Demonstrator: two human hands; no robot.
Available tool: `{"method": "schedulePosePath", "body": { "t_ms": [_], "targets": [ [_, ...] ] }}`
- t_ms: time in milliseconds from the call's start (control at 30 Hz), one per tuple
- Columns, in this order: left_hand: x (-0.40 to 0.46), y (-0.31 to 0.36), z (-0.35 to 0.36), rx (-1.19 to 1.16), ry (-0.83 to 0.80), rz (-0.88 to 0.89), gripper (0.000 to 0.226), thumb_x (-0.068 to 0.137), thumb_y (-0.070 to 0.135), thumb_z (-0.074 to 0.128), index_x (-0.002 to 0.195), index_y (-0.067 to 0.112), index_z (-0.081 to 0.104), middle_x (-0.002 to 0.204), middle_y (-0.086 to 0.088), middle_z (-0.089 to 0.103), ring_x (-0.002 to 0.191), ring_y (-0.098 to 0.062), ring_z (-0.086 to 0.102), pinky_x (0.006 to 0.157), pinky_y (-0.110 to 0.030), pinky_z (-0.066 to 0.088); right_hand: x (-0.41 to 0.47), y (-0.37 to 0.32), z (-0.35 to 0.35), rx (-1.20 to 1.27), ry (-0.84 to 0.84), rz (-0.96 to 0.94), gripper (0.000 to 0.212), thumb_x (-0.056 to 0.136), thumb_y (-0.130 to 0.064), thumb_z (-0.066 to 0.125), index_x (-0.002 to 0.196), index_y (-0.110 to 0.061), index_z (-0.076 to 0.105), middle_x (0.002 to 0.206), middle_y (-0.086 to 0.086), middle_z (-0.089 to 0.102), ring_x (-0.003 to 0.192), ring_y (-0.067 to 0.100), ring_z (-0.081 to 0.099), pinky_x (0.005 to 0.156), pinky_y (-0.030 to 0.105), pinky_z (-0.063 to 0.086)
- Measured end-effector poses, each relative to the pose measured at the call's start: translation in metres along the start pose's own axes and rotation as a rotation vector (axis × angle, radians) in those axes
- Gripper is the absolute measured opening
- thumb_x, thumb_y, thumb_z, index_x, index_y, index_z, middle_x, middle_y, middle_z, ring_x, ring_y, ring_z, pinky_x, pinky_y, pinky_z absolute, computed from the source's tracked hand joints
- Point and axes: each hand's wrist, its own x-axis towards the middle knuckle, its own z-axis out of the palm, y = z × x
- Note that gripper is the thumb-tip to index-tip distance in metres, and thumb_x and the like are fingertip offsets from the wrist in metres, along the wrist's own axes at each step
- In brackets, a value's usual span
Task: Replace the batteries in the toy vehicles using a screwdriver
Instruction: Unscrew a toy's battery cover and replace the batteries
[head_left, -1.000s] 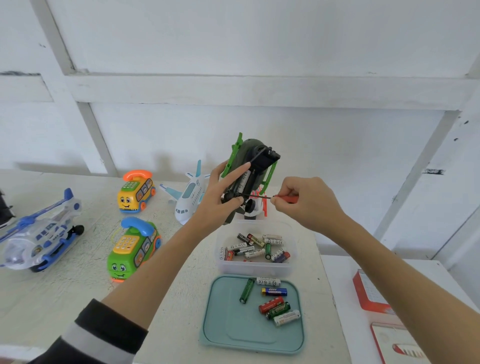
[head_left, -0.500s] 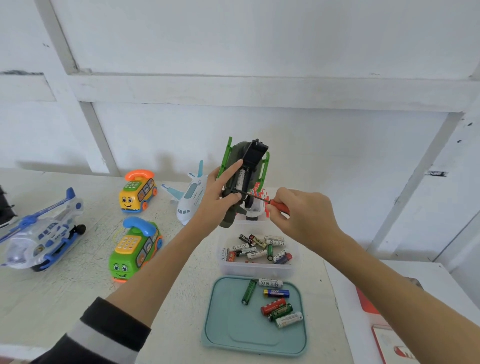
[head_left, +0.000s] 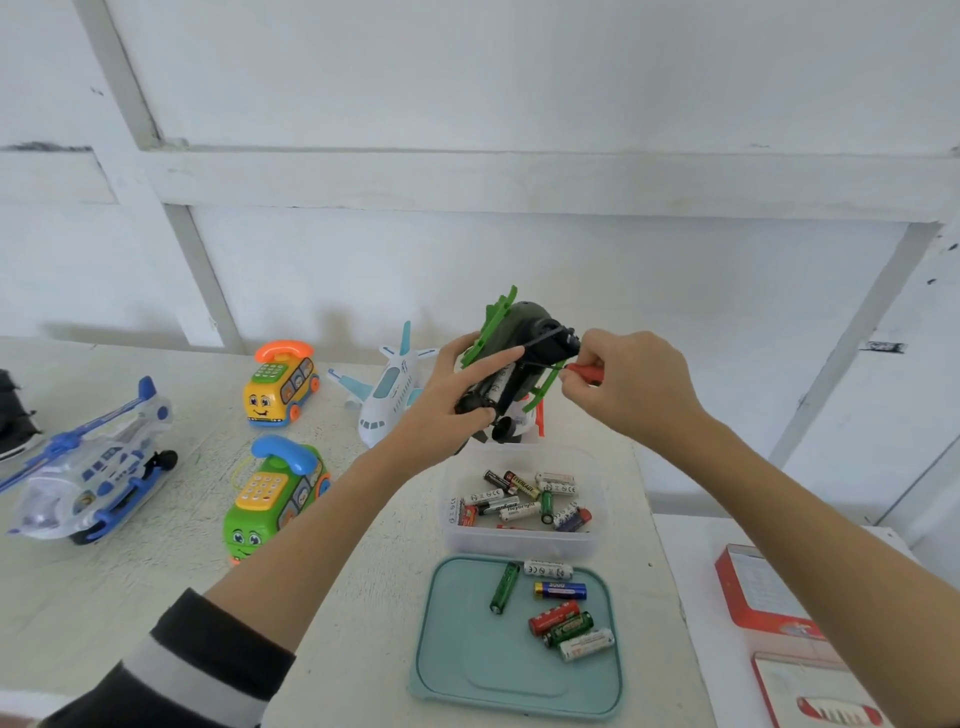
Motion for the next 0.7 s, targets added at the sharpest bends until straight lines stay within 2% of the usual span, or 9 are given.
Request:
{"method": "schedulePosePath", "body": {
  "t_ms": [67,167,300,433,500,567,700],
  "targets": [
    [0.0,0.0,0.002,0.042,-0.029,0.0,0.077,0.085,-0.011,0.05,0.126,0.055,0.048,0.145,0.008,0.025,0.112,0.002,0.047,0.067,-0.018,0.052,0.001,0.003,-0.002,0.009,-0.035,0.022,0.017,0.079,-0.023,0.06,0.067,-0.014,0.052,0.055,0.001,0.05,0.057,0.022,0.045,0.051,0.023,0.032],
    [0.0,-0.003,0.005,0.071,-0.063,-0.013,0.076,0.085,-0.01,0.05,0.128,0.053,0.046,0.147,0.006,0.024,0.101,-0.002,0.052,0.065,-0.018,0.052,0.001,0.007,-0.003,0.017,-0.075,0.045,0.016,0.078,-0.023,0.06,0.067,-0.013,0.054,0.058,0.002,0.054,0.06,0.021,0.046,0.052,0.021,0.031],
    [0.003,-0.006,0.009,0.107,-0.103,-0.031,0.074,0.087,-0.008,0.05,0.13,0.052,0.045,0.147,0.007,0.022,0.088,-0.009,0.056,0.057,-0.012,0.047,-0.002,0.012,-0.003,0.036,-0.101,0.087,0.017,0.078,-0.023,0.061,0.067,-0.011,0.057,0.056,-0.001,0.05,0.061,0.02,0.046,0.05,0.022,0.03],
    [0.006,-0.01,0.013,0.175,-0.136,-0.03,0.074,0.087,-0.004,0.05,0.13,0.056,0.043,0.147,0.01,0.019,0.108,-0.007,0.048,0.075,-0.009,0.046,-0.005,0.016,-0.006,0.025,-0.121,0.109,0.017,0.078,-0.024,0.062,0.067,-0.011,0.058,0.054,-0.005,0.048,0.061,0.019,0.046,0.05,0.021,0.029],
    [0.008,-0.012,0.014,0.217,-0.148,-0.029,0.075,0.087,-0.004,0.05,0.131,0.057,0.043,0.148,0.01,0.018,0.109,-0.003,0.046,0.079,-0.01,0.046,-0.005,0.018,-0.009,0.03,-0.132,0.119,0.018,0.078,-0.024,0.062,0.066,-0.011,0.058,0.053,-0.006,0.047,0.062,0.018,0.045,0.05,0.022,0.029],
    [0.009,-0.016,0.013,0.272,-0.151,-0.023,0.073,0.086,-0.004,0.05,0.135,0.051,0.046,0.15,0.01,0.017,0.112,-0.006,0.043,0.082,-0.012,0.047,-0.006,0.021,-0.012,0.044,-0.142,0.131,0.019,0.077,-0.025,0.064,0.066,-0.011,0.059,0.056,-0.004,0.052,0.065,0.019,0.048,0.052,0.023,0.031],
    [0.012,-0.016,0.011,0.331,-0.145,-0.036,0.071,0.087,-0.003,0.05,0.139,0.046,0.046,0.152,0.009,0.016,0.116,-0.009,0.04,0.093,-0.026,0.048,-0.01,0.024,-0.012,0.041,-0.159,0.149,0.018,0.076,-0.025,0.064,0.066,-0.012,0.058,0.063,0.001,0.06,0.069,0.021,0.053,0.056,0.025,0.035]
  ]
}}
